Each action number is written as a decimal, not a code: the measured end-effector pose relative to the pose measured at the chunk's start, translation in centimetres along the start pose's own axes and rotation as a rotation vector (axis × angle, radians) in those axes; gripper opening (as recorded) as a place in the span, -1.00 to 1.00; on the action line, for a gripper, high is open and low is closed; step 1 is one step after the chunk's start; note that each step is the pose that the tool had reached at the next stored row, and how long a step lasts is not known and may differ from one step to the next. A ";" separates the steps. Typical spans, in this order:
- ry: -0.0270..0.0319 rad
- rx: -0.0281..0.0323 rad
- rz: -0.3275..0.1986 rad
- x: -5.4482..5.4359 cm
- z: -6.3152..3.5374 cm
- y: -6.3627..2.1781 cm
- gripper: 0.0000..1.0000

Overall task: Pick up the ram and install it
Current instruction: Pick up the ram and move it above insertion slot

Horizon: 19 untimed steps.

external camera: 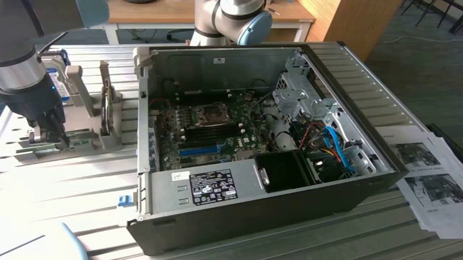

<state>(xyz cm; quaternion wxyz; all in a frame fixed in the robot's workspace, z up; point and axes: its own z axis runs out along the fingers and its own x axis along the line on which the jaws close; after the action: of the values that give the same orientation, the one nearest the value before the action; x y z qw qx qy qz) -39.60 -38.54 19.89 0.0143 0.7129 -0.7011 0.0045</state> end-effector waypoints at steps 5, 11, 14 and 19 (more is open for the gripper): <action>0.0000 0.0000 0.000 0.0 -0.15 0.00 -0.76; 0.0000 0.0000 0.000 0.0 -0.43 0.00 -0.76; -0.0001 0.0001 0.000 0.0 -0.57 0.01 -0.76; 0.0000 0.0000 0.000 0.0 -0.88 0.01 -0.76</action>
<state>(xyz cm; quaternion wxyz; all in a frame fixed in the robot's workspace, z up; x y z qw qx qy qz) -39.59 -38.54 20.77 0.0143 0.7129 -0.7011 0.0045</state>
